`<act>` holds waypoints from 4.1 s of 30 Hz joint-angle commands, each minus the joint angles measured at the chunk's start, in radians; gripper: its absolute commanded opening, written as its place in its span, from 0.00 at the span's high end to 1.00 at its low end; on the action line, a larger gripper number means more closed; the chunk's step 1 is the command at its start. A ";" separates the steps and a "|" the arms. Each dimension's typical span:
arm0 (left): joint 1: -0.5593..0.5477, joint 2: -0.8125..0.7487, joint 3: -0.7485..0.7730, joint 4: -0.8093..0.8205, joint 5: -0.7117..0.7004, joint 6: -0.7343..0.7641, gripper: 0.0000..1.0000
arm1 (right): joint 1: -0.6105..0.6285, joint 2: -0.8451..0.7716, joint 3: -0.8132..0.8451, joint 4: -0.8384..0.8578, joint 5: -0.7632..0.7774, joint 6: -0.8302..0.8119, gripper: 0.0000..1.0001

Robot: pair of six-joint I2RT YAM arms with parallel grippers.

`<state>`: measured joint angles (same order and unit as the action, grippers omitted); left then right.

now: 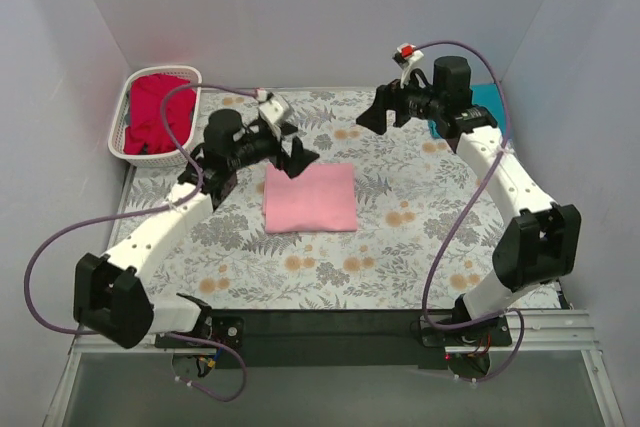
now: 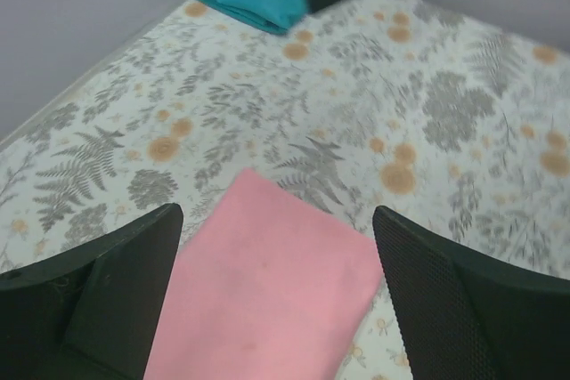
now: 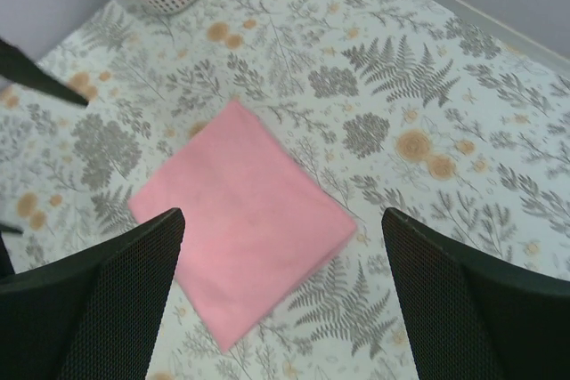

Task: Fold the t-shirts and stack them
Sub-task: Neatly place the folded tshirt to the corner

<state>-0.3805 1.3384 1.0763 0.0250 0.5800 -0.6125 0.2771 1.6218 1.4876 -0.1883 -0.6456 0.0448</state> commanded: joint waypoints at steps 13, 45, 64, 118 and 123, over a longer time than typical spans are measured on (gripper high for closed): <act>-0.618 0.156 -0.239 0.024 -0.506 0.540 0.51 | -0.042 -0.185 -0.437 -0.198 0.075 0.064 0.02; -0.635 0.394 -0.274 0.285 -0.582 0.548 1.00 | -0.181 -0.123 -0.878 0.323 -0.124 0.547 0.02; -0.534 0.298 -0.194 0.228 -0.411 0.338 1.00 | -0.053 0.053 -0.958 0.840 -0.046 0.921 0.14; -0.440 -0.048 -0.179 -0.160 -0.394 0.091 0.41 | 0.036 0.263 -0.419 0.487 0.265 0.306 0.99; -0.377 -0.130 -0.217 -0.191 -0.418 -0.007 0.22 | -0.039 0.309 -0.204 0.224 0.348 0.000 0.99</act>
<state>-0.7921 1.2411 0.8825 -0.0895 0.1703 -0.5404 0.2806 1.9373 1.1690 0.2676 -0.3382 0.3466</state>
